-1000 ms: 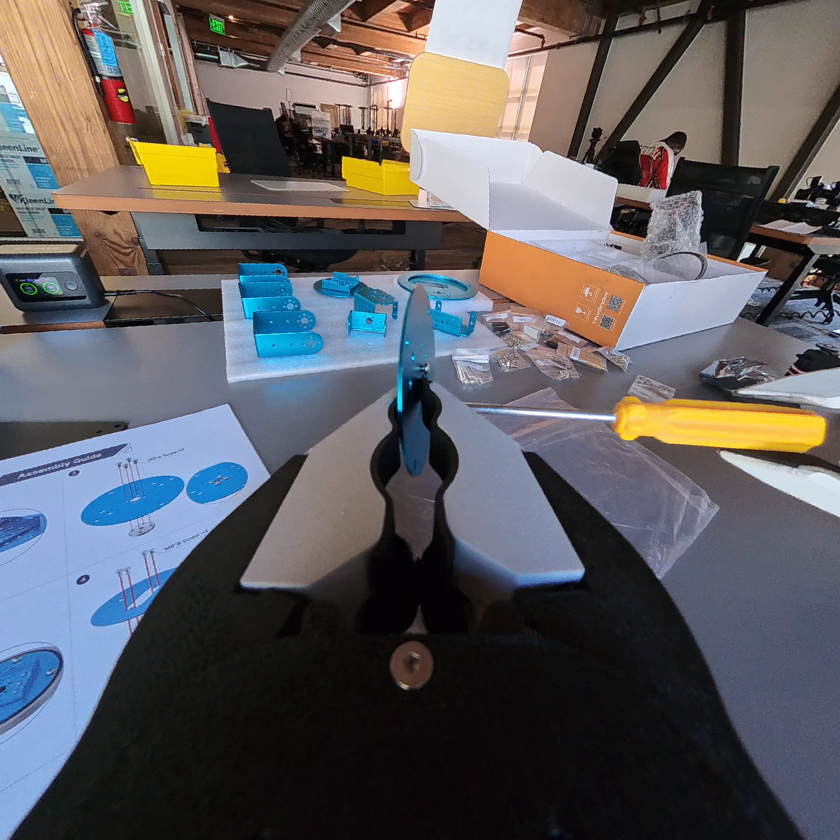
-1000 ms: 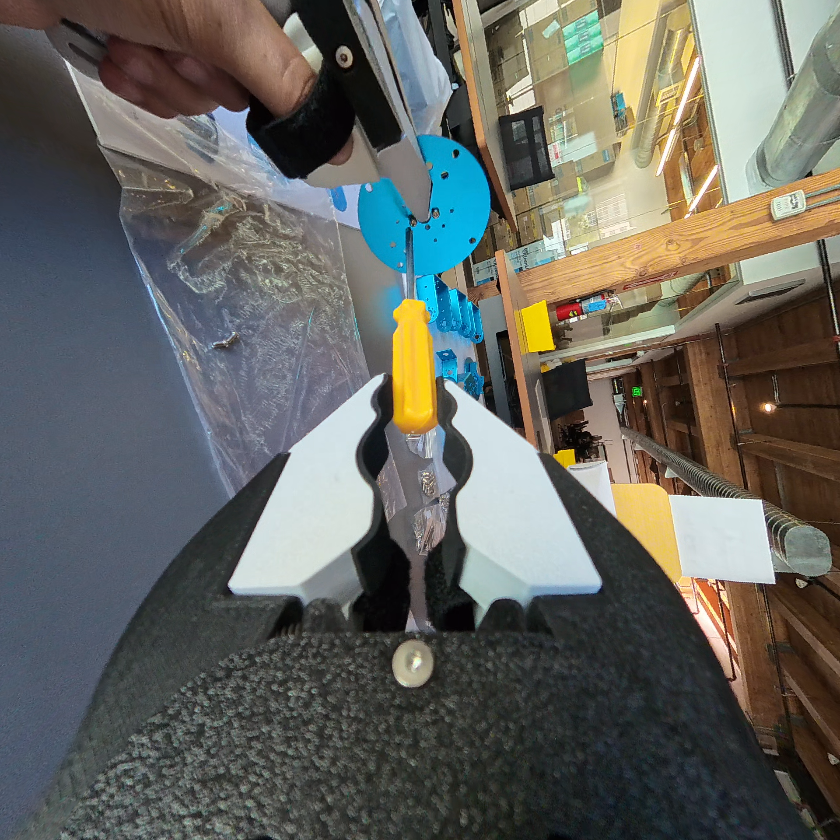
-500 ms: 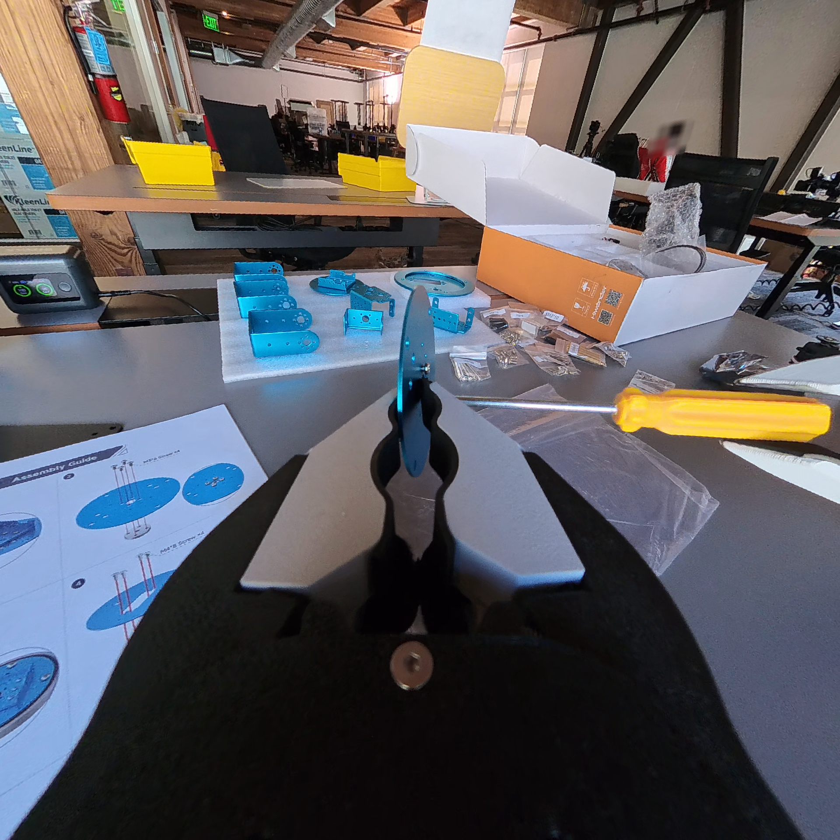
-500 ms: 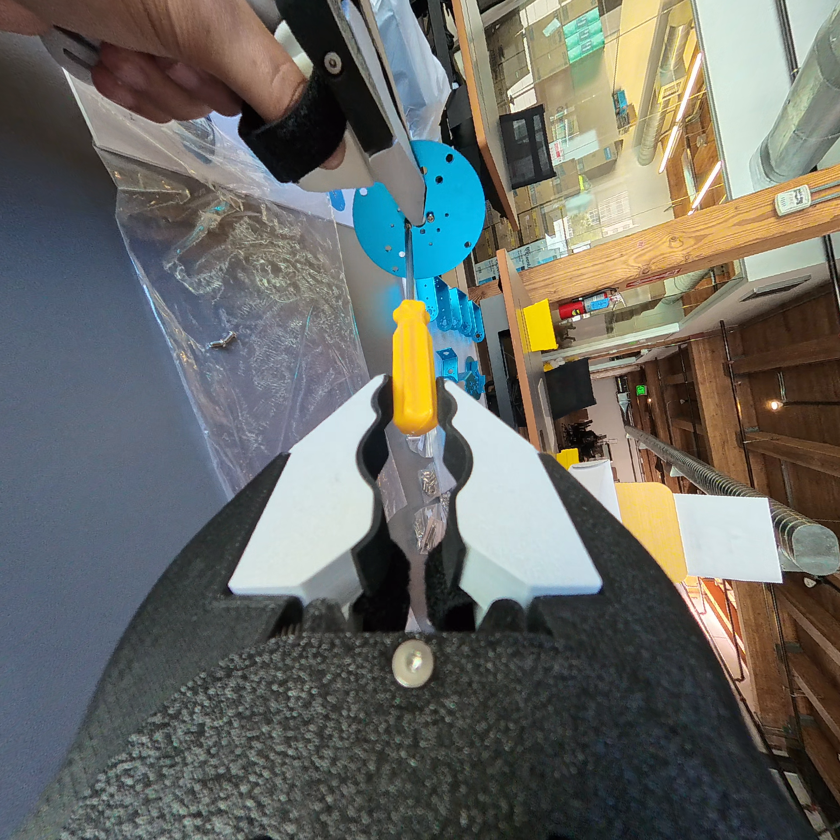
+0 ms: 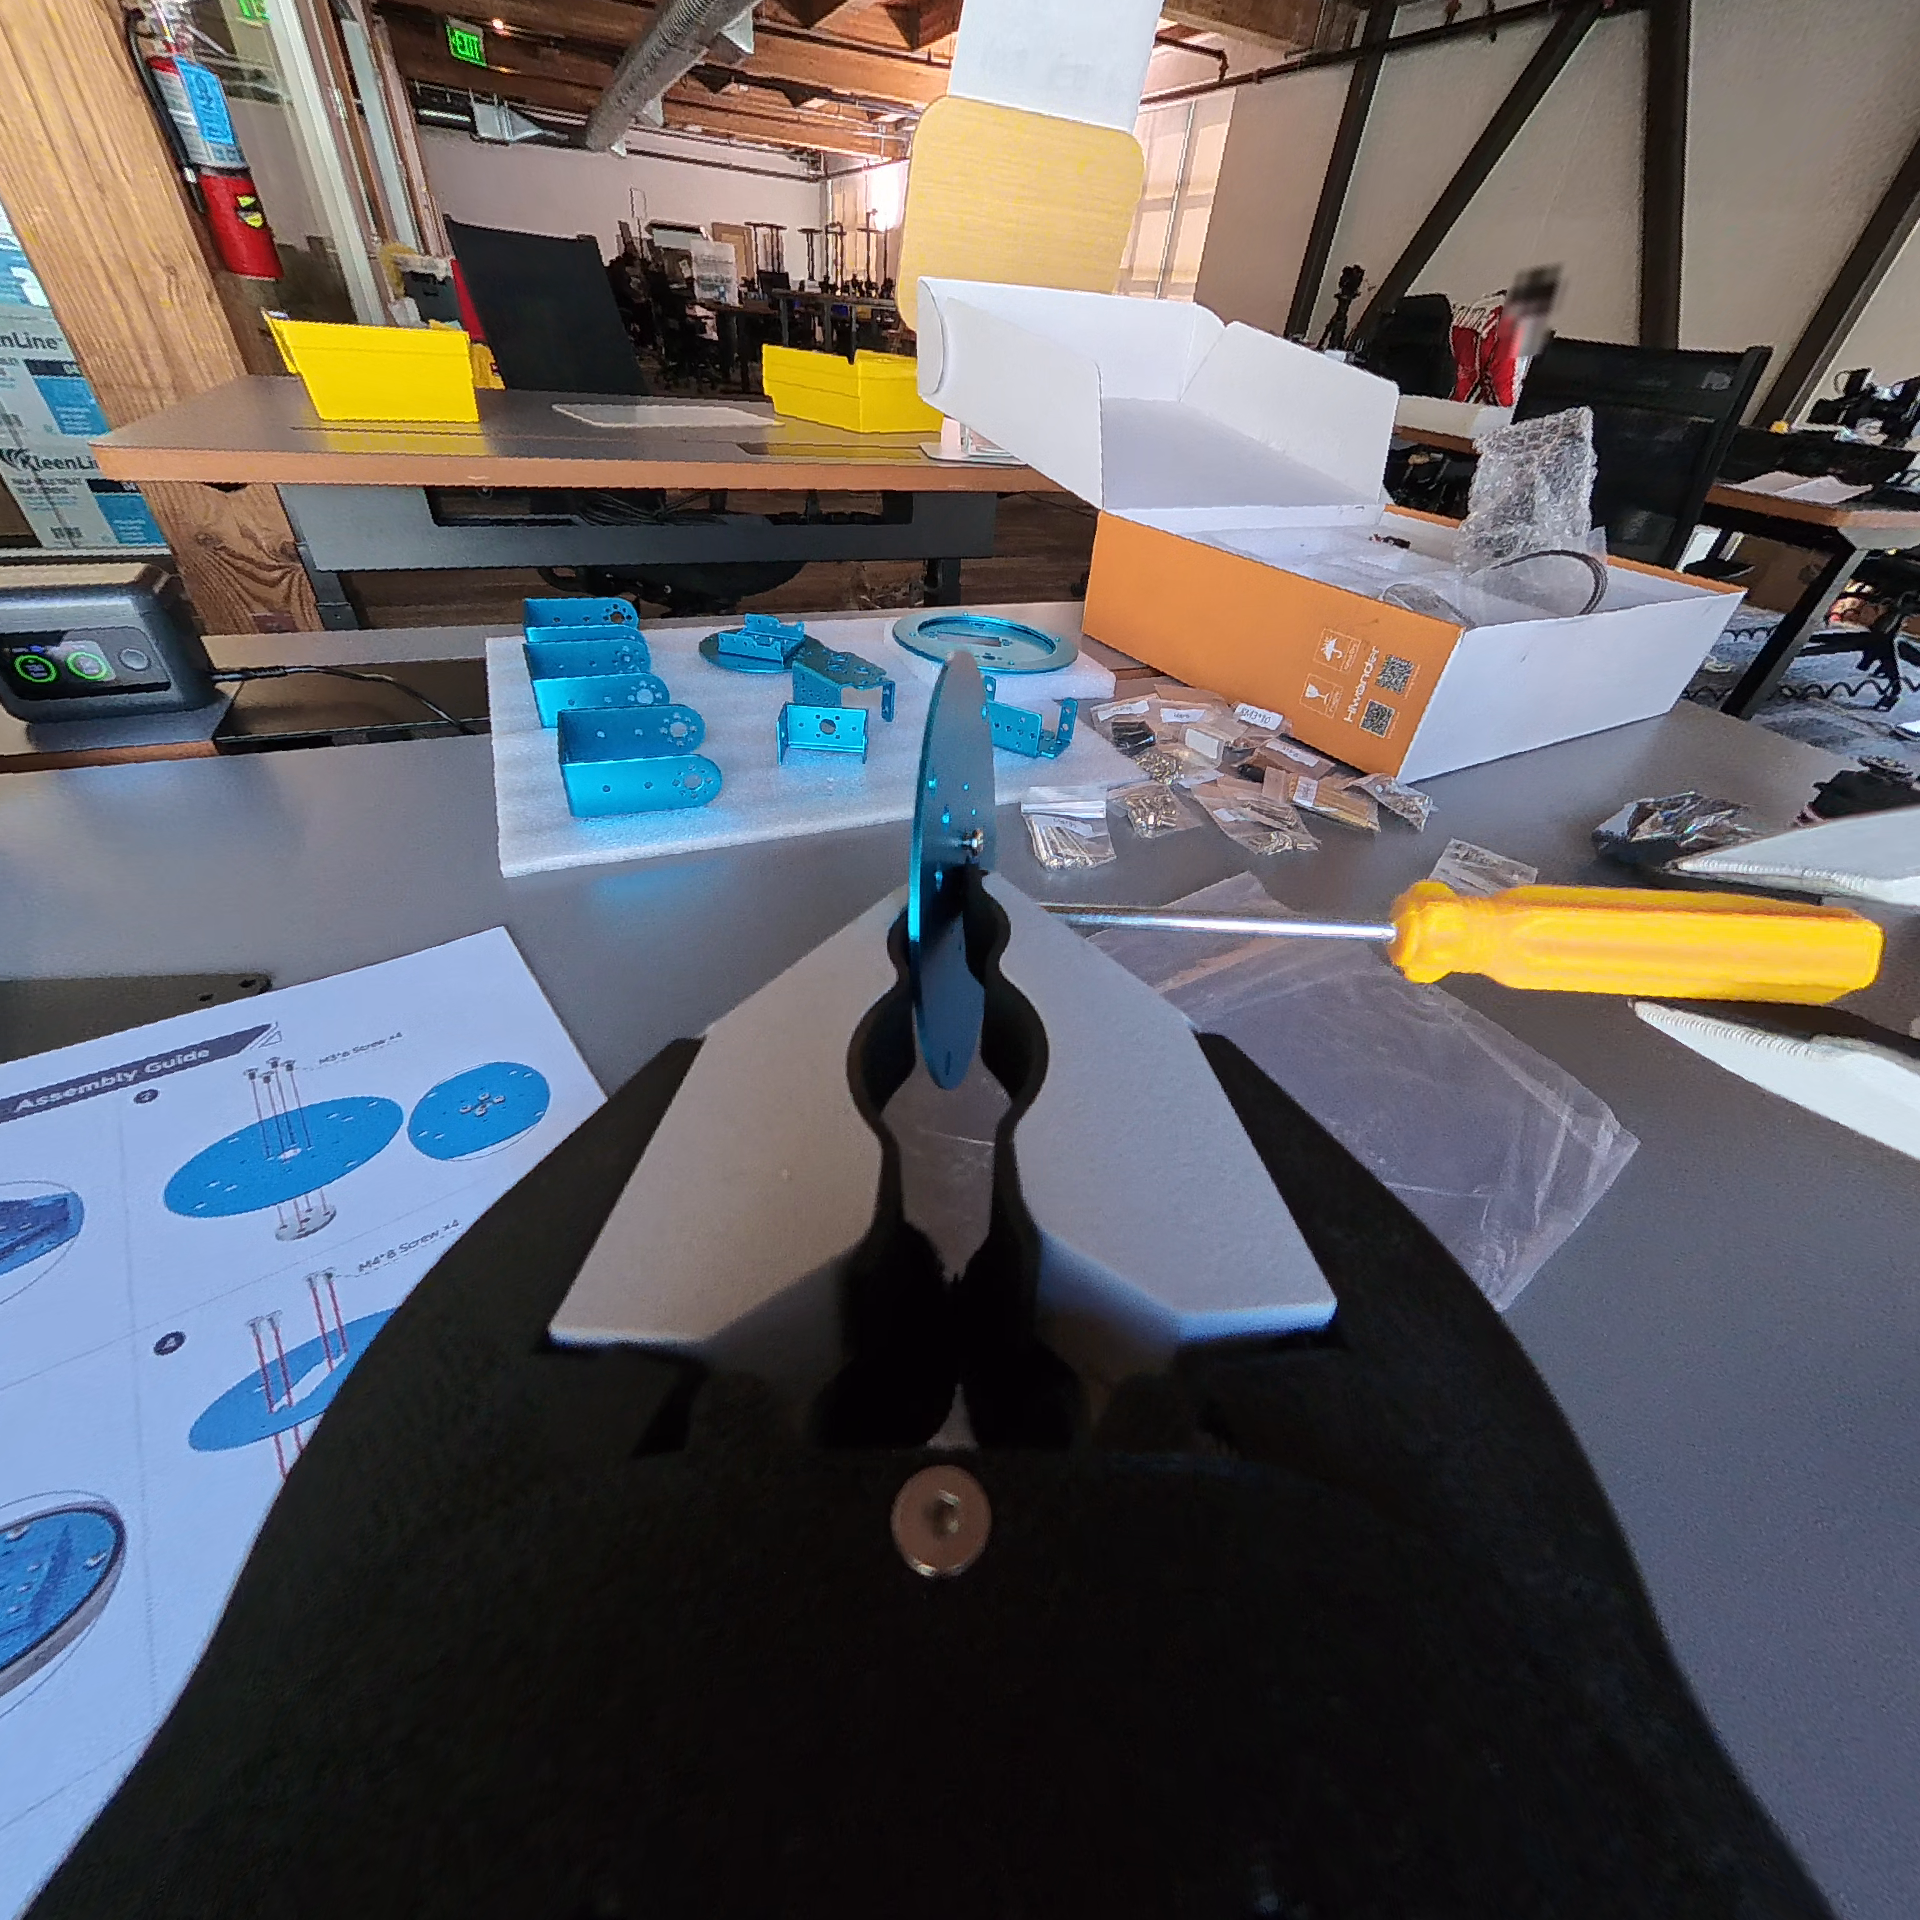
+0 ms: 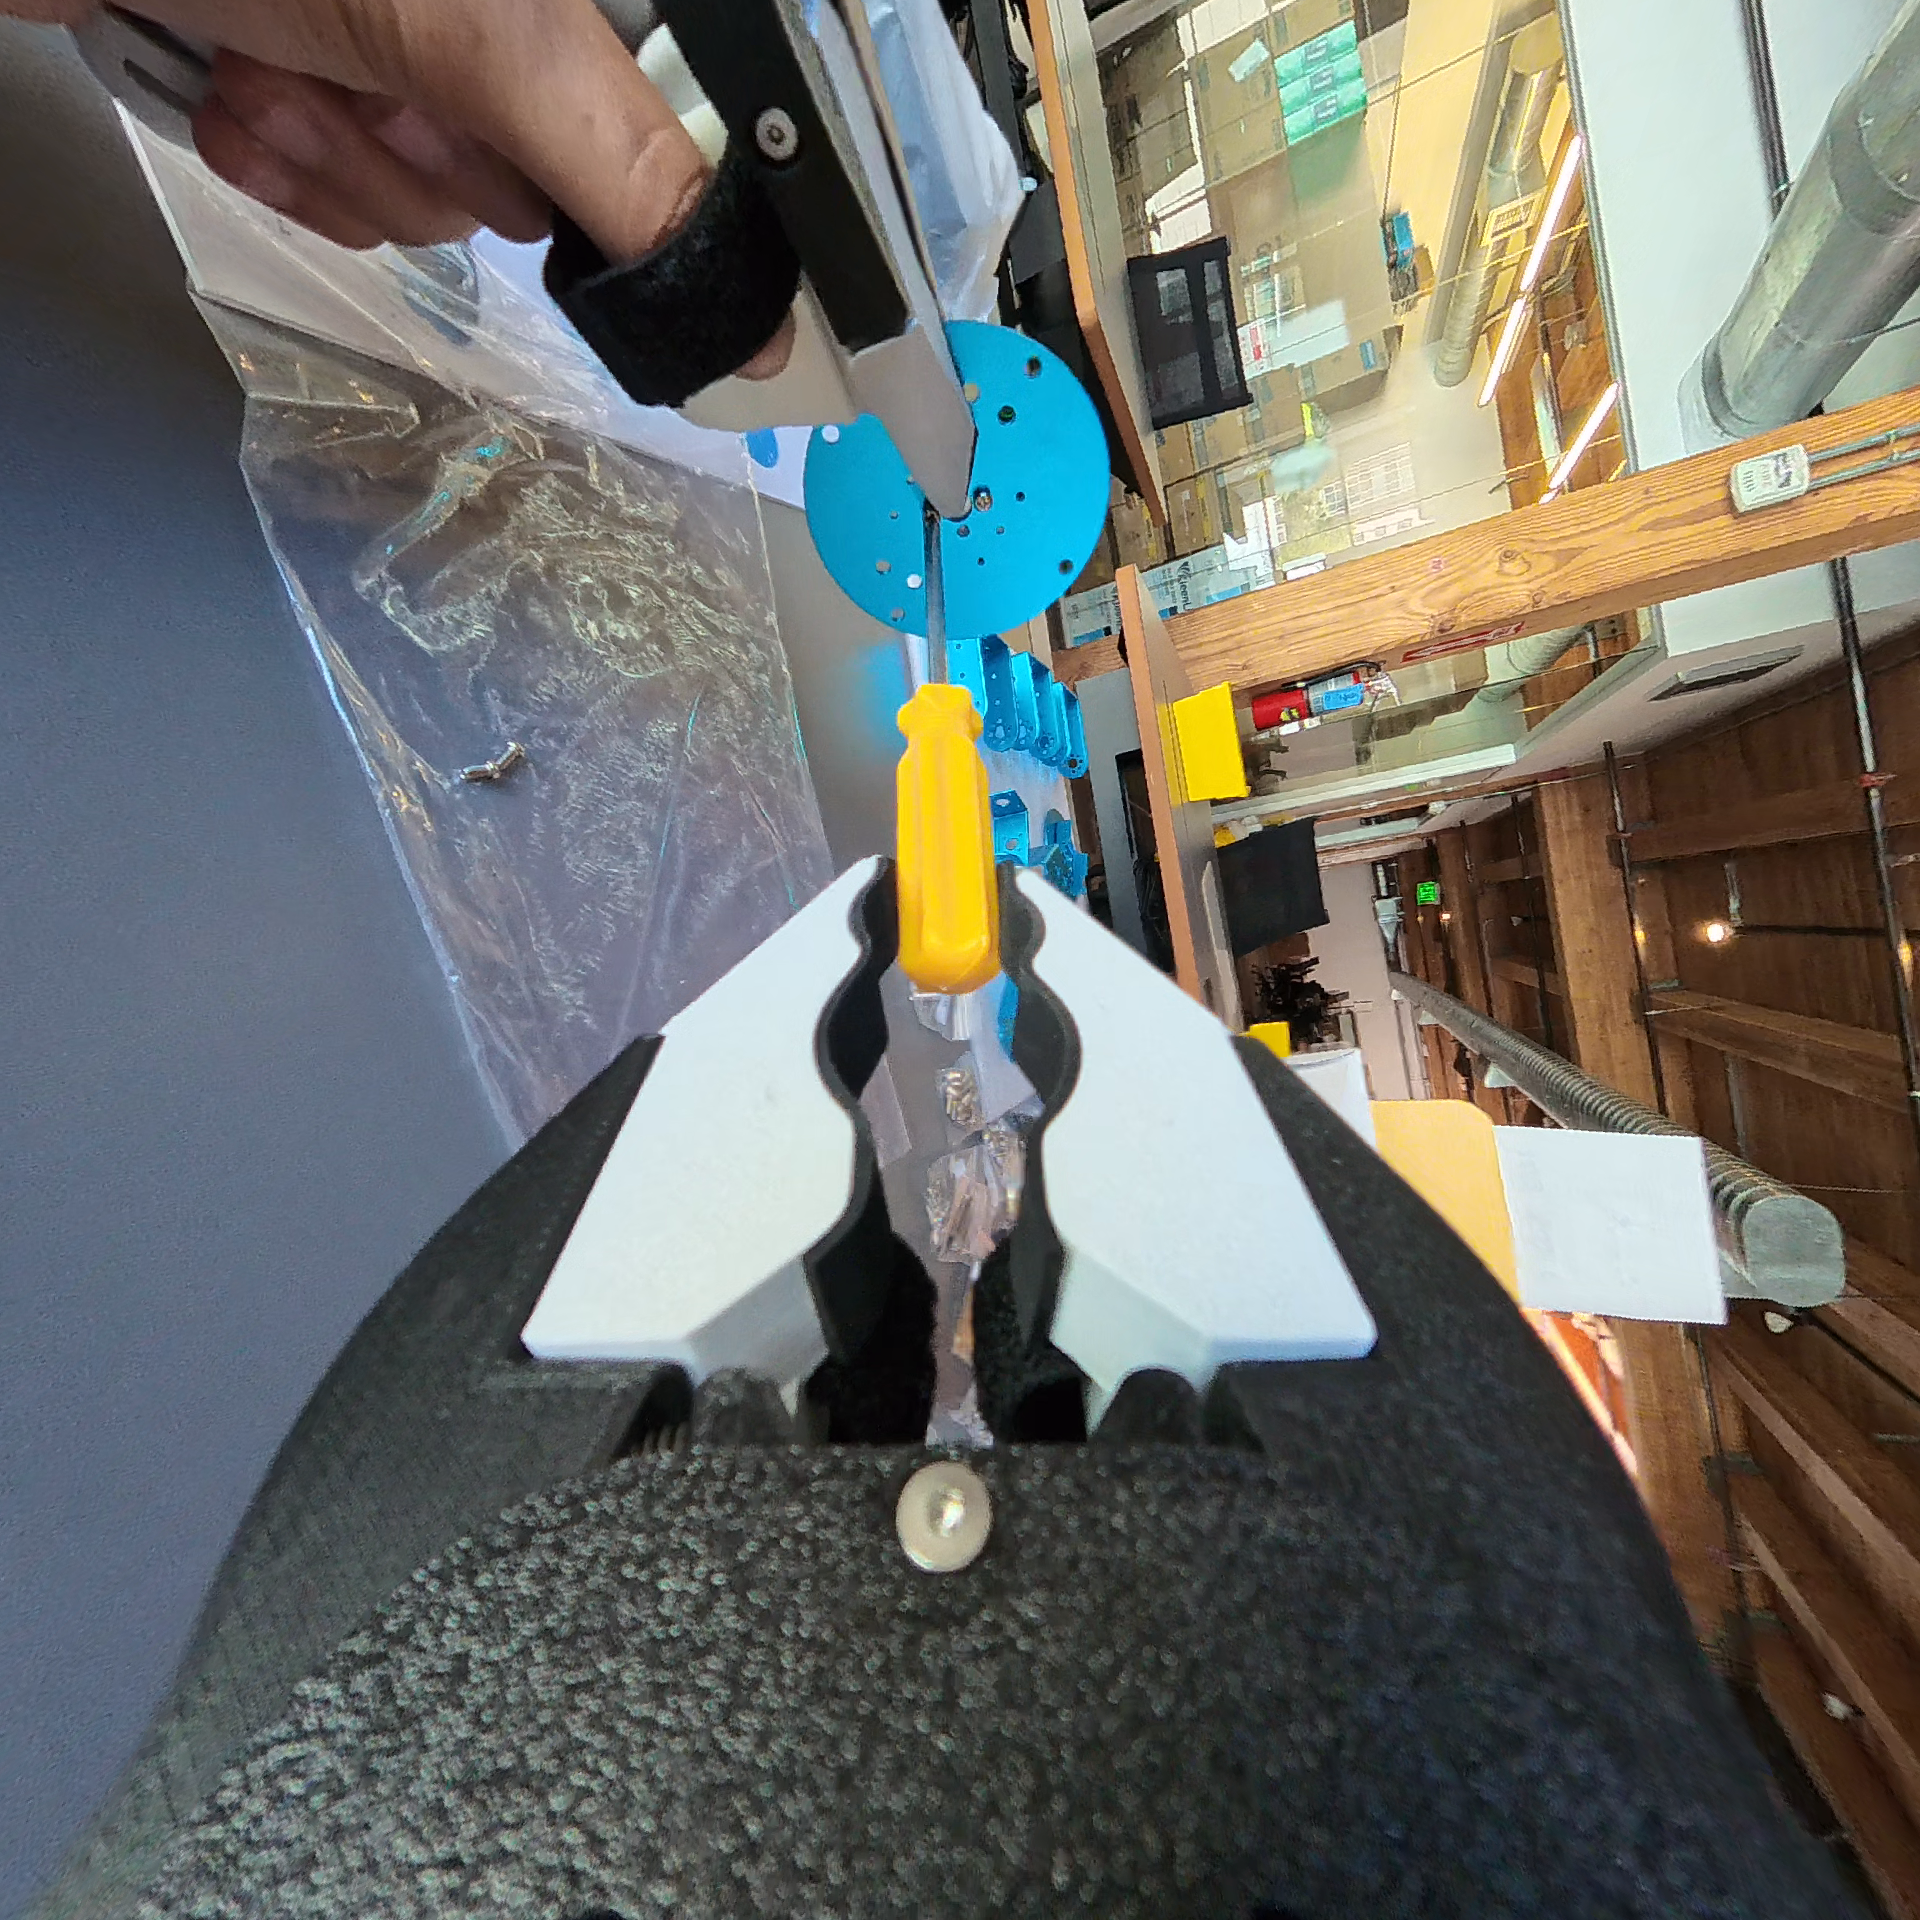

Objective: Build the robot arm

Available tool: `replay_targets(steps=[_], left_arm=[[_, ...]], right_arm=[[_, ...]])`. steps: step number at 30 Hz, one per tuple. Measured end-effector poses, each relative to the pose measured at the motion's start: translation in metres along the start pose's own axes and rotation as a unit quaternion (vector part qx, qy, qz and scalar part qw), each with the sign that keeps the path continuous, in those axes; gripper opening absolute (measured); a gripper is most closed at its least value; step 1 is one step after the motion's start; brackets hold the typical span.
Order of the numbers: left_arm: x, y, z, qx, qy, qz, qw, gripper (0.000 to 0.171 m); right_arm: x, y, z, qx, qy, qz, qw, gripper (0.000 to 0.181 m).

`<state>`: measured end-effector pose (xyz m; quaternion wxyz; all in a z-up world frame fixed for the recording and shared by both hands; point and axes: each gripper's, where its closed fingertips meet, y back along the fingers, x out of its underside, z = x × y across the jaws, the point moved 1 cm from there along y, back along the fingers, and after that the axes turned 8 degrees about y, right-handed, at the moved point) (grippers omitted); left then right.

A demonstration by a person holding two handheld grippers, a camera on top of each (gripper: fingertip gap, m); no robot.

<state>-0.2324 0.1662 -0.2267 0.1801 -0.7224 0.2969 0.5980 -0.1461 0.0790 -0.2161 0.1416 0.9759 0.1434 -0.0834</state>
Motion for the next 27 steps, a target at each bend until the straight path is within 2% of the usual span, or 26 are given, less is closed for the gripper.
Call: replay_targets(steps=[3, 5, 7, 9, 12, 14, 16, 19, 22, 24, 25, 26, 27], left_arm=[[0.001, 0.000, 0.000, -0.004, -0.004, 0.003, 1.000, 0.005], [0.000, 0.000, 0.001, -0.008, -0.007, 0.001, 1.000, 0.005], [-0.001, 0.001, 0.002, -0.010, -0.009, -0.003, 1.000, 0.005], [-0.004, 0.002, 0.002, -0.010, -0.009, -0.011, 1.000, 0.005], [-0.008, 0.003, 0.002, -0.015, -0.015, -0.021, 1.000, 0.005], [-0.011, 0.004, 0.004, -0.023, -0.023, -0.028, 0.999, 0.005], [-0.015, 0.006, 0.006, -0.029, -0.028, -0.041, 0.998, 0.005], [-0.023, 0.011, 0.008, -0.035, -0.035, -0.066, 0.997, 0.005], [-0.038, 0.021, 0.005, -0.032, -0.043, -0.116, 0.992, 0.005], [-0.047, 0.030, 0.002, -0.023, -0.048, -0.149, 0.987, 0.005], [-0.051, 0.033, 0.000, -0.020, -0.051, -0.161, 0.985, 0.006], [-0.052, 0.036, 0.000, -0.020, -0.055, -0.167, 0.984, 0.005], [-0.053, 0.037, -0.001, -0.022, -0.059, -0.170, 0.983, 0.005]], right_arm=[[-0.002, 0.001, 0.002, 0.013, 0.023, 0.007, 1.000, 0.018], [-0.004, 0.000, 0.002, -0.001, -0.005, -0.002, 1.000, 0.018], [-0.001, -0.002, 0.001, -0.039, -0.081, -0.020, 0.996, 0.018], [0.003, -0.004, -0.001, -0.089, -0.176, -0.037, 0.980, 0.018], [0.008, -0.008, -0.004, -0.176, -0.341, -0.071, 0.921, 0.017], [0.009, -0.012, -0.004, -0.239, -0.457, -0.094, 0.852, 0.017], [0.009, -0.016, -0.004, -0.297, -0.562, -0.119, 0.763, 0.017], [0.008, -0.020, -0.003, -0.363, -0.676, -0.156, 0.622, 0.017], [-0.001, -0.018, -0.003, -0.430, -0.754, -0.205, 0.452, 0.017], [-0.005, -0.016, -0.004, -0.471, -0.790, -0.233, 0.316, 0.016], [-0.008, -0.015, -0.004, -0.488, -0.796, -0.240, 0.266, 0.017], [-0.010, -0.015, -0.001, -0.496, -0.795, -0.240, 0.253, 0.017], [-0.012, -0.014, -0.001, -0.496, -0.791, -0.241, 0.263, 0.017]])
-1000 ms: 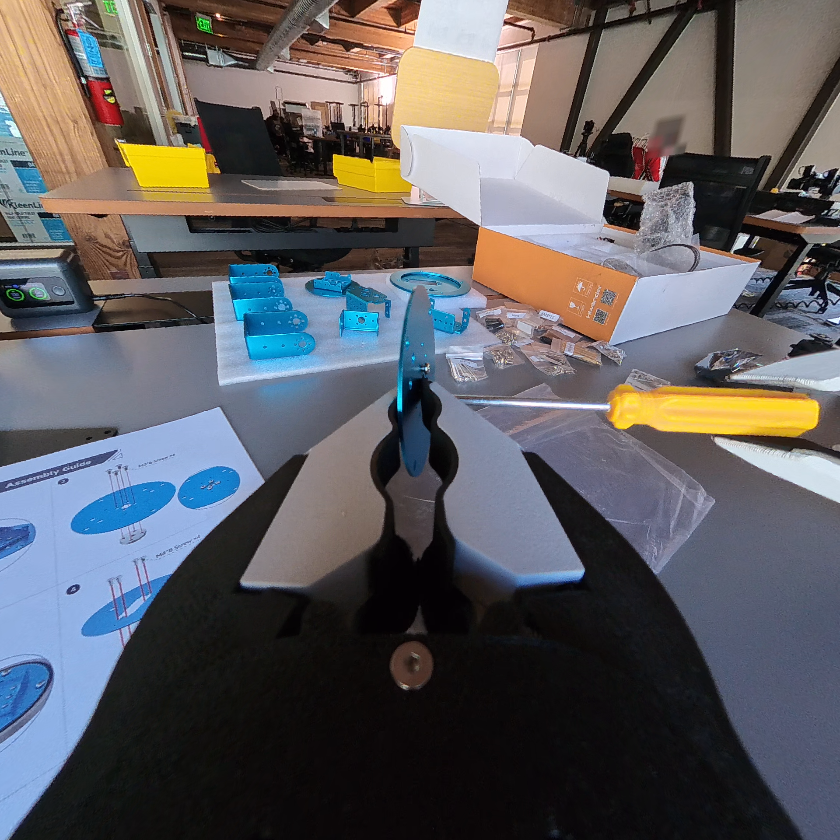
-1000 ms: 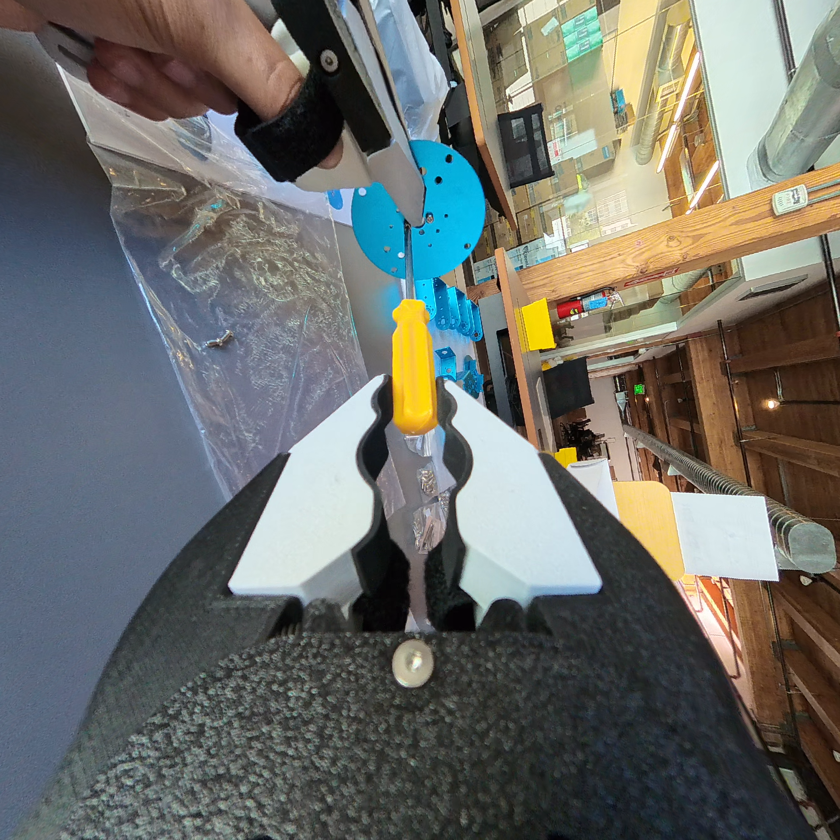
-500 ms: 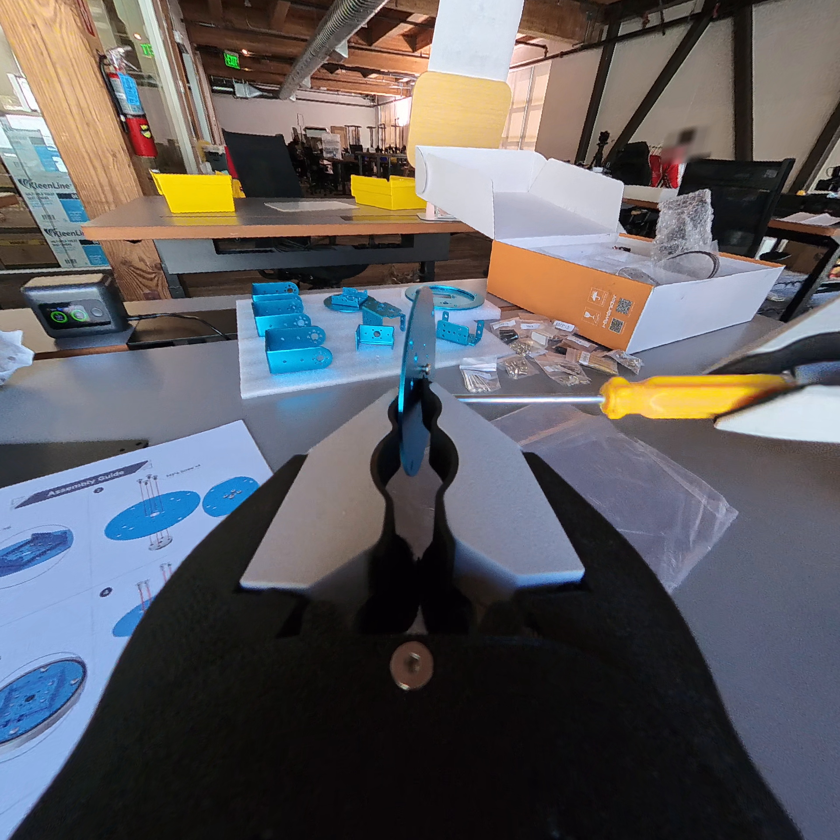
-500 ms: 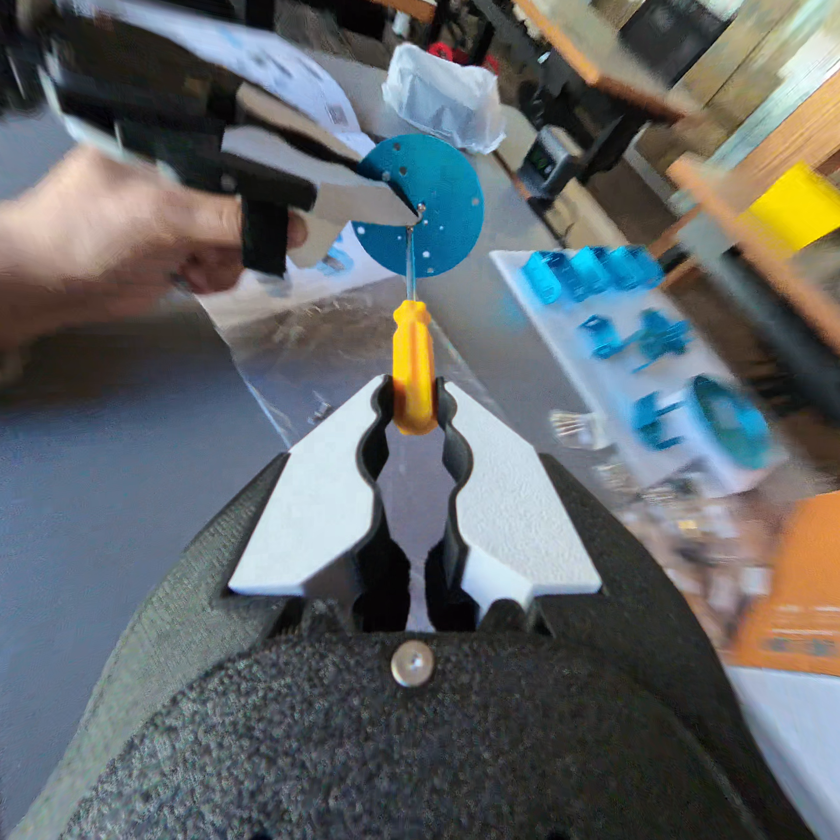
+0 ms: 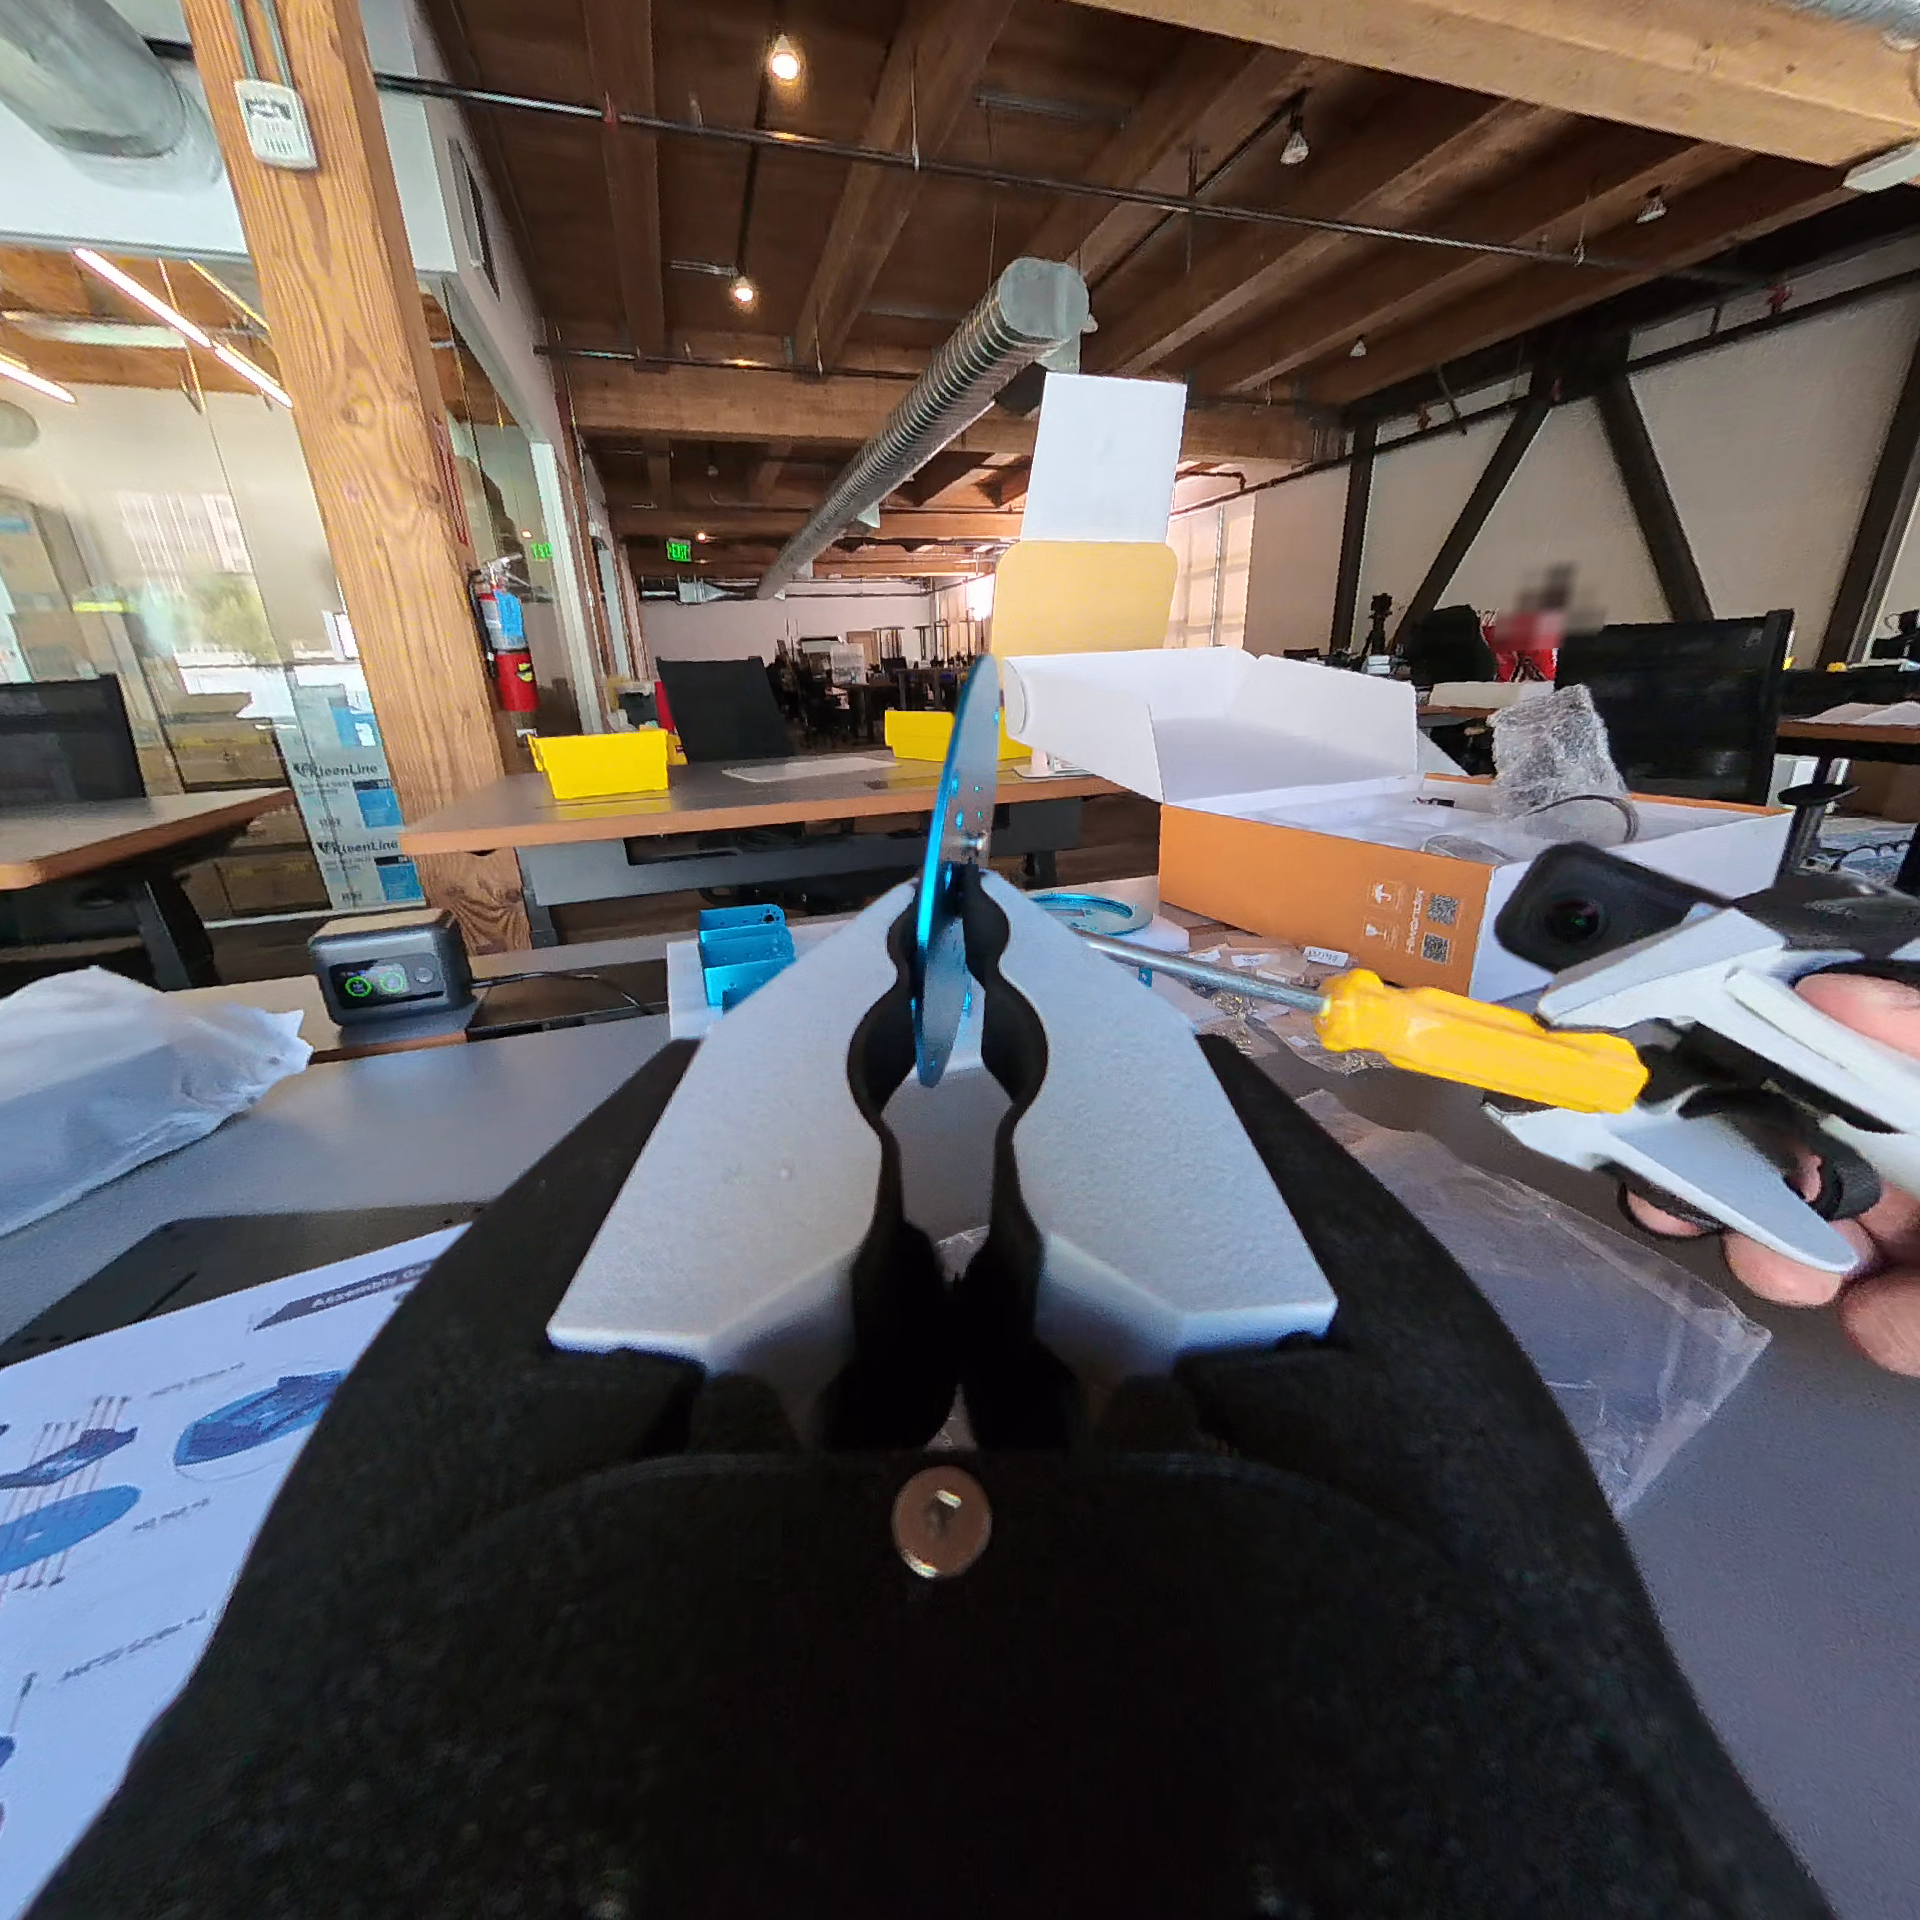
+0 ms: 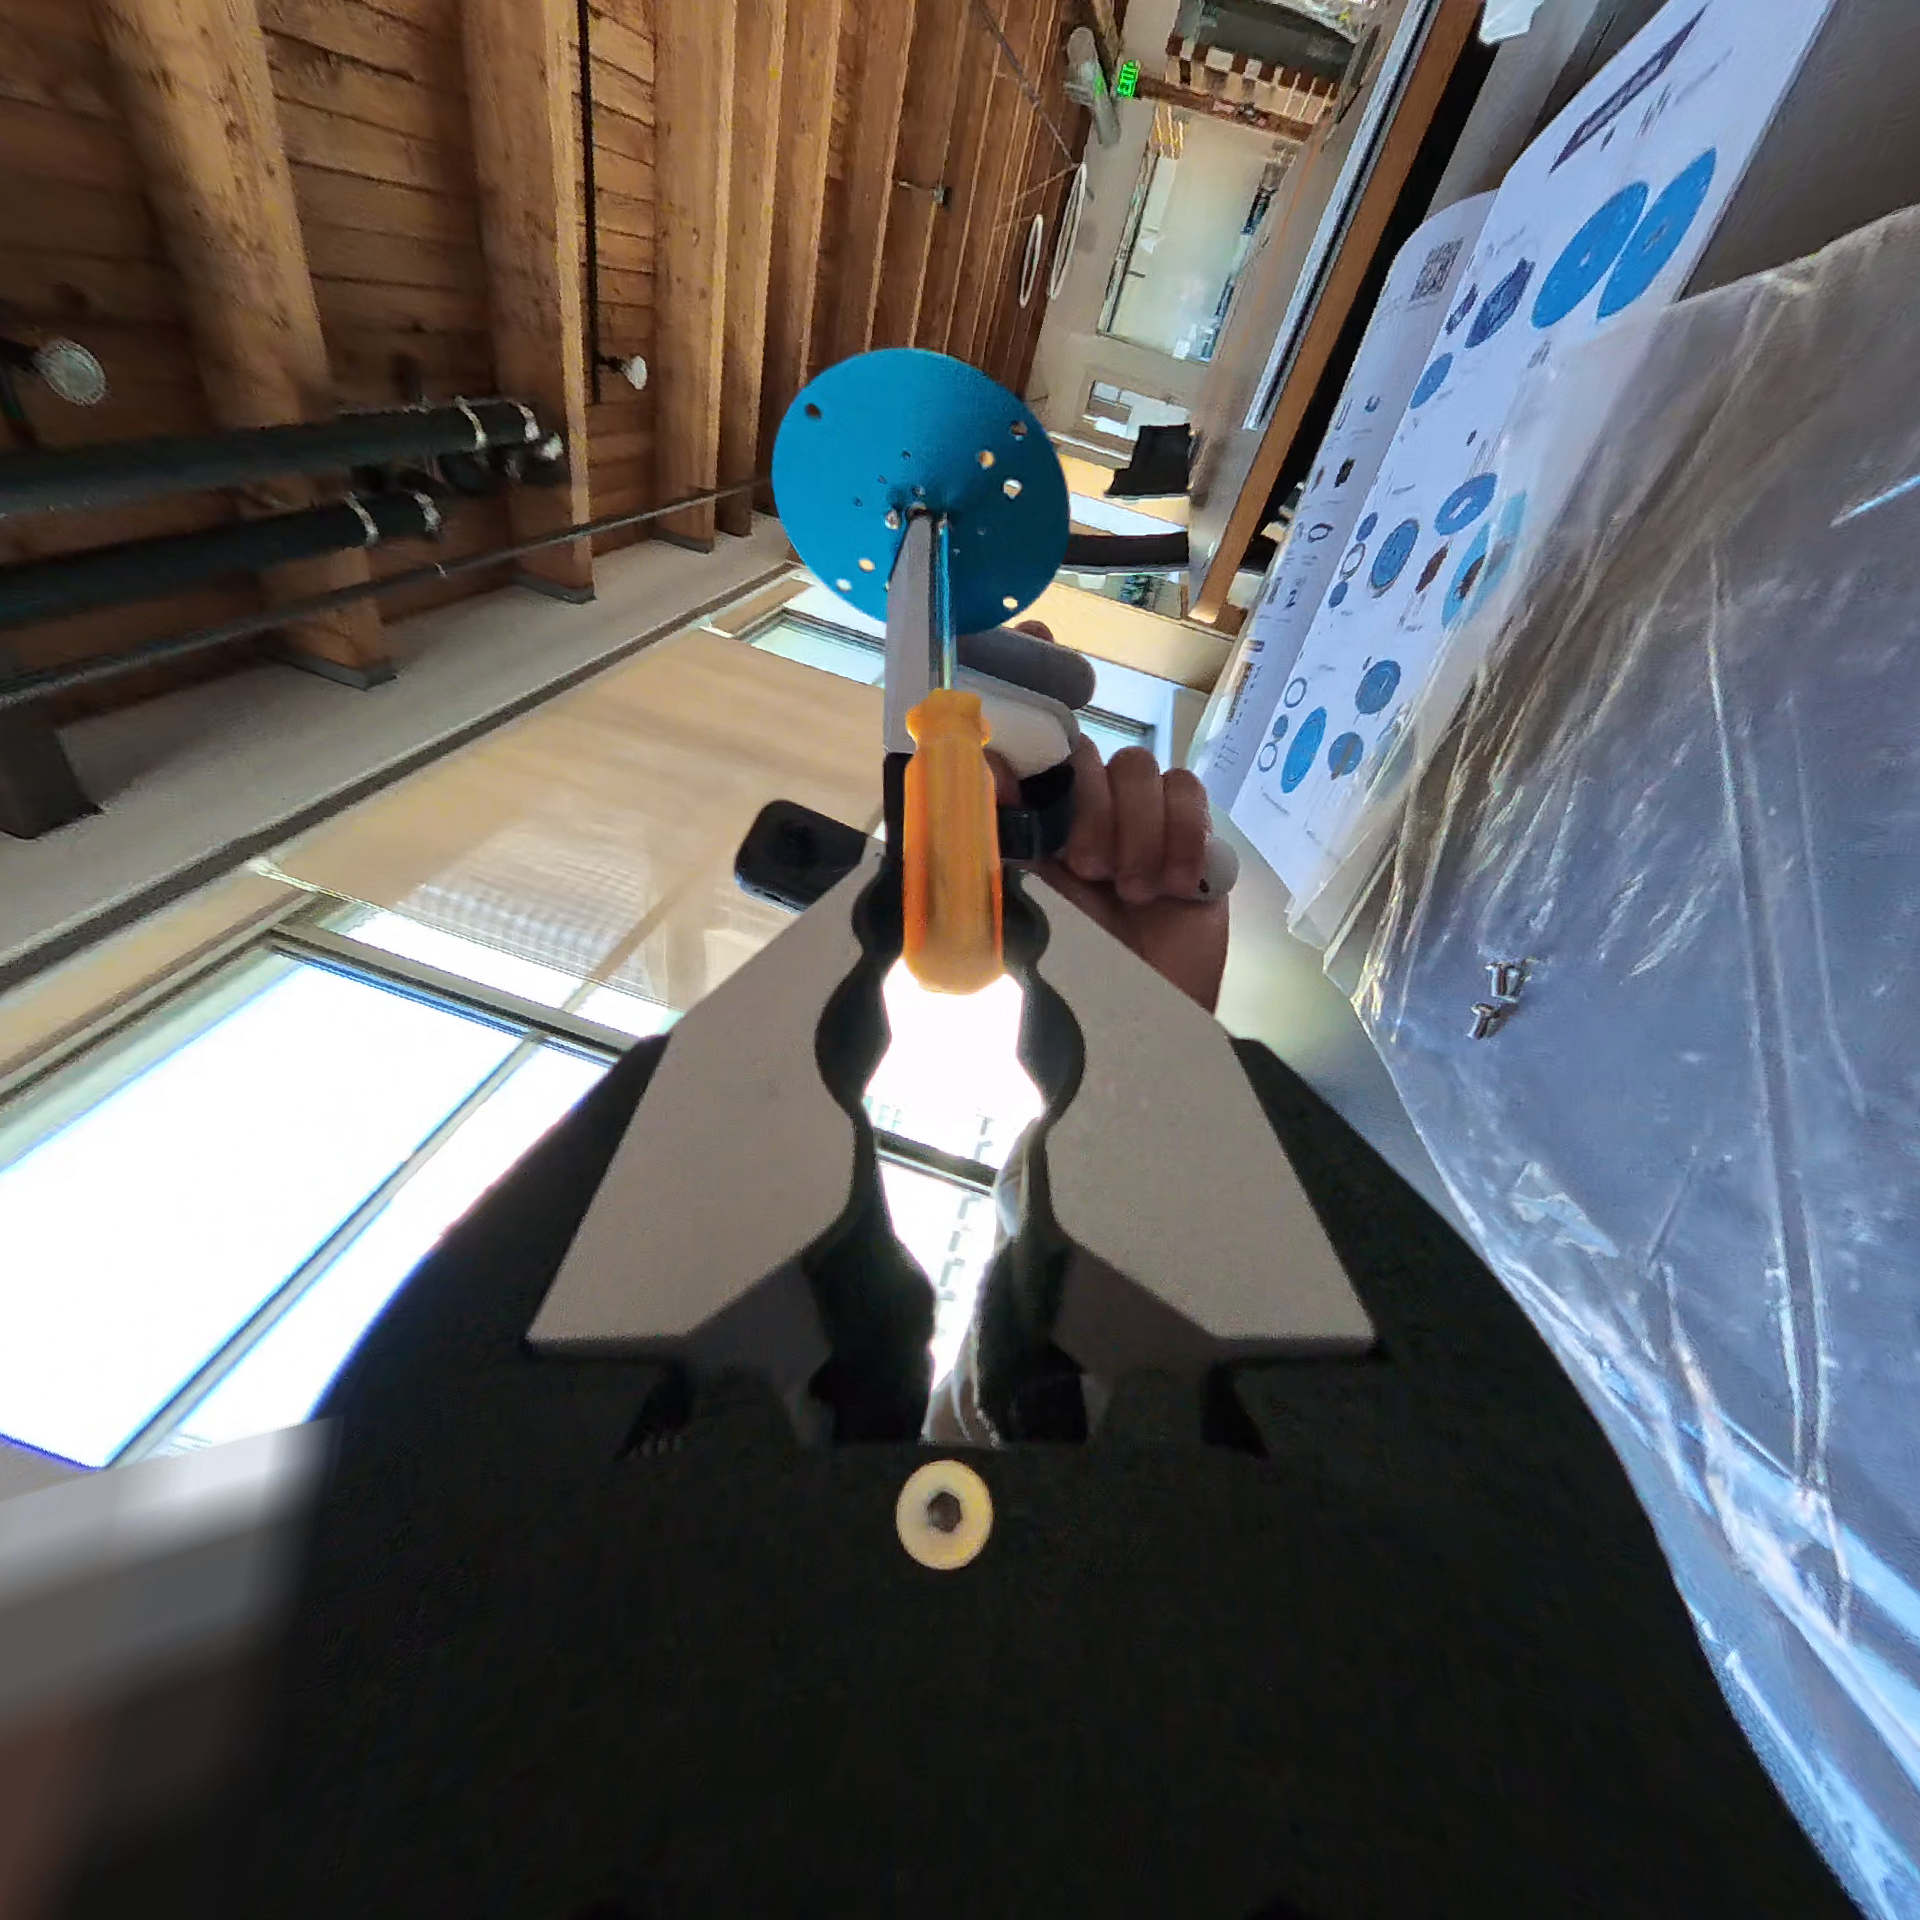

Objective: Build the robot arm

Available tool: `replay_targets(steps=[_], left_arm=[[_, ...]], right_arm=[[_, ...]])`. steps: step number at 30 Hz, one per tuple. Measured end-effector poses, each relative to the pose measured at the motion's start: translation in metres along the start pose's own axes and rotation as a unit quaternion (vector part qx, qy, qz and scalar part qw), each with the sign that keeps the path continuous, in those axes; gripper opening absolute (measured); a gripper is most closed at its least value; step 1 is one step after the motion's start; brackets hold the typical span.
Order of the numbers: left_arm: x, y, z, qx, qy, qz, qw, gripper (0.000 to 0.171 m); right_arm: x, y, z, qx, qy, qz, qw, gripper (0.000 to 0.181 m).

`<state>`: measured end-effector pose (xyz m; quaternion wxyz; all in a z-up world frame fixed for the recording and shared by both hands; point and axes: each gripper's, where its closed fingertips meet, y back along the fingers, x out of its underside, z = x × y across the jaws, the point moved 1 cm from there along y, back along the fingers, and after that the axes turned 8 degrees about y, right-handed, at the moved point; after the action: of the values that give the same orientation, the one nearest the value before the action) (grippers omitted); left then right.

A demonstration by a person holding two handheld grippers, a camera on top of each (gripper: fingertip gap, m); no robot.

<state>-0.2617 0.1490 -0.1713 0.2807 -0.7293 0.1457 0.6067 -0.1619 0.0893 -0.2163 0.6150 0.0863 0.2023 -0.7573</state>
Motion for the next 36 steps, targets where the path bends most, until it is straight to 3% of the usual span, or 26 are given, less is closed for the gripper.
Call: replay_targets(steps=[8, 12, 15, 17, 18, 22, 23, 24, 26, 29, 36], left_arm=[[0.000, 0.001, 0.003, -0.024, -0.046, 0.002, 0.999, 0.005], [-0.003, 0.004, 0.013, -0.033, -0.011, -0.006, 0.999, 0.005], [-0.003, 0.006, 0.020, -0.029, 0.037, -0.008, 0.999, 0.005], [0.000, 0.006, 0.023, -0.027, 0.064, -0.002, 0.998, 0.005], [0.001, 0.006, 0.024, -0.027, 0.072, 0.000, 0.997, 0.005], [0.004, 0.005, 0.022, -0.023, 0.069, 0.008, 0.997, 0.005], [0.004, 0.005, 0.021, -0.025, 0.065, 0.011, 0.998, 0.005], [0.005, 0.004, 0.020, -0.023, 0.061, 0.013, 0.998, 0.005], [0.006, 0.004, 0.019, -0.023, 0.055, 0.016, 0.998, 0.005], [0.008, 0.003, 0.016, -0.020, 0.049, 0.022, 0.998, 0.005], [0.011, 0.001, 0.012, -0.017, 0.034, 0.031, 0.999, 0.005]], right_arm=[[-0.001, 0.001, 0.002, 0.097, 0.135, 0.019, 0.986, 0.017], [-0.001, 0.001, 0.003, 0.094, 0.136, 0.018, 0.986, 0.017], [-0.002, -0.001, 0.011, 0.126, 0.221, 0.027, 0.967, 0.017], [-0.001, -0.005, 0.019, 0.184, 0.356, 0.044, 0.915, 0.017], [0.000, -0.007, 0.020, 0.228, 0.433, 0.055, 0.870, 0.017], [0.003, -0.009, 0.020, 0.393, 0.694, 0.101, 0.595, 0.018], [0.004, -0.010, 0.018, 0.415, 0.723, 0.109, 0.542, 0.018], [0.007, -0.012, 0.016, 0.425, 0.739, 0.117, 0.509, 0.018], [0.008, -0.015, 0.015, 0.438, 0.759, 0.122, 0.466, 0.018], [0.007, -0.015, 0.018, 0.451, 0.778, 0.118, 0.422, 0.018], [0.004, -0.013, 0.016, 0.459, 0.774, 0.121, 0.420, 0.018]])
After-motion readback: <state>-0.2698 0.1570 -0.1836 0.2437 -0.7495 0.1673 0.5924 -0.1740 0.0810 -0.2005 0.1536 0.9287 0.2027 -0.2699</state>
